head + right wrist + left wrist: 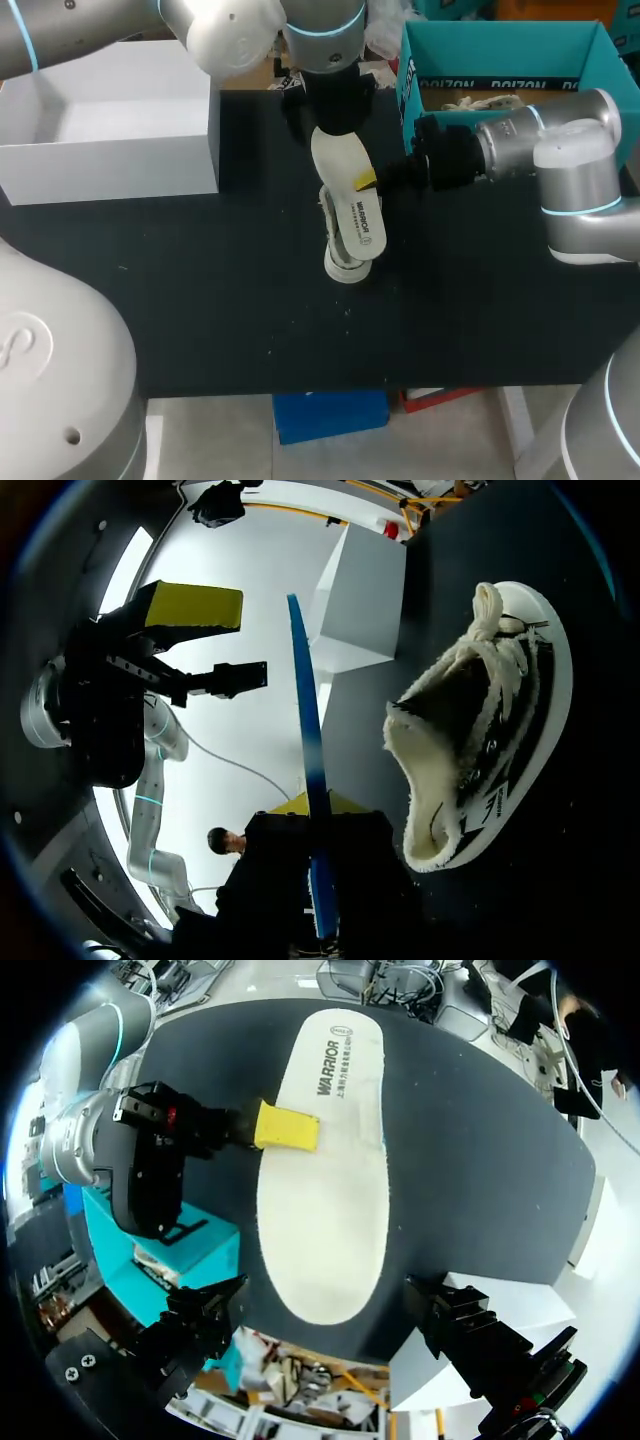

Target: Take the shoe out of the shoebox, open the shoe tongue, remove and reinsert the insole, then place the shoe into the shoebox

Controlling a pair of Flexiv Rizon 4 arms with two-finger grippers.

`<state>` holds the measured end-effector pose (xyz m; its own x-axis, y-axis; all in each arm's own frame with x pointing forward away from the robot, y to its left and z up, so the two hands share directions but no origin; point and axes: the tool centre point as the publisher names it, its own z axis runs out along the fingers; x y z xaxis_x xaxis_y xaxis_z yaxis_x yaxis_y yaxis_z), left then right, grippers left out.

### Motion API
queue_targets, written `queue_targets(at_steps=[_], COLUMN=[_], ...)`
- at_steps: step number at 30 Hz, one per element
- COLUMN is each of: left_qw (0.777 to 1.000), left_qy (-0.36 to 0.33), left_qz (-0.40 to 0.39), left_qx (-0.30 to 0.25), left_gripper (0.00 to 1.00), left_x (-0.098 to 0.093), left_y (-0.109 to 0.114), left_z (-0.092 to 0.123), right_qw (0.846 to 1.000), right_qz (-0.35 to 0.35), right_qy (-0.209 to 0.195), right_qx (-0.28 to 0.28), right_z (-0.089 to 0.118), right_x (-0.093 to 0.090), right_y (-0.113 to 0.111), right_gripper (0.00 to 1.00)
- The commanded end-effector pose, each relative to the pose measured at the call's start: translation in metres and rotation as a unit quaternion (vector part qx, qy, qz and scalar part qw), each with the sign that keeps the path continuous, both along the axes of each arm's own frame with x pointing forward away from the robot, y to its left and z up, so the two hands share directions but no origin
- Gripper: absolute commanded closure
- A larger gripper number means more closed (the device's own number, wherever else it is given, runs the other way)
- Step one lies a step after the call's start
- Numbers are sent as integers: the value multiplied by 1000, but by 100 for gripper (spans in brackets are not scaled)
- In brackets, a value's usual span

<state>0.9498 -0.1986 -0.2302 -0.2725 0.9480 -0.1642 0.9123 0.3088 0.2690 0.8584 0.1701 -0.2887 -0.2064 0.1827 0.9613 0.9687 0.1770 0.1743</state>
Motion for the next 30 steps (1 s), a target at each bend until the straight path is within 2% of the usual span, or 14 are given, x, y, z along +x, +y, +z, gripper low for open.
queue_targets(at_steps=[1,7,21,24,30], left_qw=[1000,1000,999,998,994], left_qy=[-1,-2,10,9,35], left_qz=[-3,-10,-38,-49,-77], left_qx=[0,-10,-15,-31,-62], left_gripper=[0,0,0,0,0], left_x=[-4,-26,-97,-109,-123], left_y=[-1,-6,-13,-11,-10], left_z=[-2,0,4,-2,-17], right_qw=[1000,1000,1000,1000,1000], right_qz=[0,0,0,0,0], right_qy=[0,0,0,0,0], right_qx=[-1,-1,-1,-1,-1], right_z=[0,0,0,0,0], right_x=[0,0,0,0,0], right_y=[1,1,1,1,1], right_gripper=[100,100,100,100,100])
